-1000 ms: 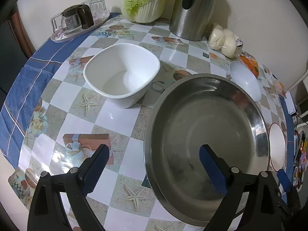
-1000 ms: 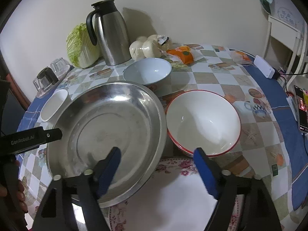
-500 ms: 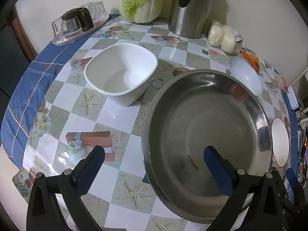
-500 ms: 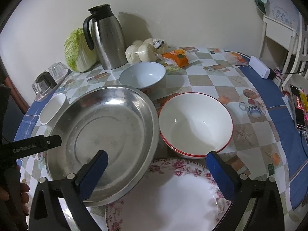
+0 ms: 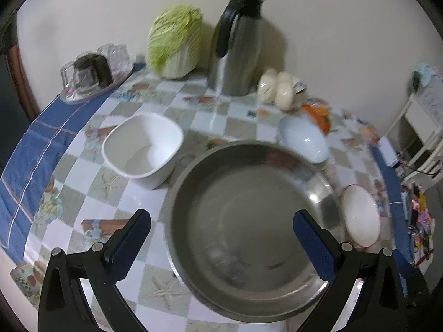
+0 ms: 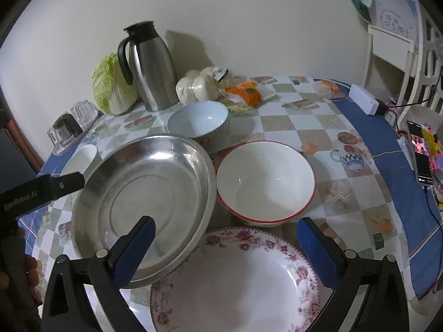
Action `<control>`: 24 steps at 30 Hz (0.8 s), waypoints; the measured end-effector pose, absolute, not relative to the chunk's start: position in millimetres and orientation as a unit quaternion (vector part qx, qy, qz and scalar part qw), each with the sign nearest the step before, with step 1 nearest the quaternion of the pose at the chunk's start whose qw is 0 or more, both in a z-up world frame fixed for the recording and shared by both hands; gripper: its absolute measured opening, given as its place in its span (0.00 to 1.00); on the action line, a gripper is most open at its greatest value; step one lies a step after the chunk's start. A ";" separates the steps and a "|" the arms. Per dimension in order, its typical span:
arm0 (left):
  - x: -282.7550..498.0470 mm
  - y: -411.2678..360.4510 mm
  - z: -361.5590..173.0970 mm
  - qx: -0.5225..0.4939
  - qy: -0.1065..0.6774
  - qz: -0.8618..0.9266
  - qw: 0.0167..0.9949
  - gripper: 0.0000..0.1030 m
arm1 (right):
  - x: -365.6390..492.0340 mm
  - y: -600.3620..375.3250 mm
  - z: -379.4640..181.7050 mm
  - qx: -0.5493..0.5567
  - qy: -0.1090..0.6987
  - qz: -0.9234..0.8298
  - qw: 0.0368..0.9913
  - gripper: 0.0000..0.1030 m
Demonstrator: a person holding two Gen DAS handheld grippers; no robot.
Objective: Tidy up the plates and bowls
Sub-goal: 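Move the right tool toward the pink-floral plate rim, then grasp the floral plate rim with the right tool while the left tool grasps it too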
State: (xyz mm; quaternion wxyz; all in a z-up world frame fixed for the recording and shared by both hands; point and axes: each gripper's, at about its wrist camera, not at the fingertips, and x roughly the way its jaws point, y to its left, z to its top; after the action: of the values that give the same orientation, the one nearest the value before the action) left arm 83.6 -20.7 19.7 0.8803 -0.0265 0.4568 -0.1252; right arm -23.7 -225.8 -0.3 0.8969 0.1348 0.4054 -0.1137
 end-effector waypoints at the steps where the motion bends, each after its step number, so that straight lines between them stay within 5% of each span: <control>1: 80.2 -22.7 23.4 -0.030 0.448 -0.134 0.883 0.99 | -26.7 -226.9 0.7 0.136 0.405 -0.115 0.897 1.00; 17: 18.5 -74.6 54.8 0.006 0.394 -0.233 0.889 0.99 | -77.8 -275.8 5.0 0.202 0.388 -0.175 0.882 1.00; 24: 16.4 -89.1 31.8 0.005 0.440 -0.243 0.864 0.99 | -84.6 -304.8 -18.8 0.244 0.426 -0.198 0.848 1.00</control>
State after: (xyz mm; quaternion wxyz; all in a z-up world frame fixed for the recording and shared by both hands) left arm 16.4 -89.1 31.8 0.8644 0.0049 0.4400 -0.2434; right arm -84.6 -304.8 -18.8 0.8482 0.2444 0.4263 -0.1978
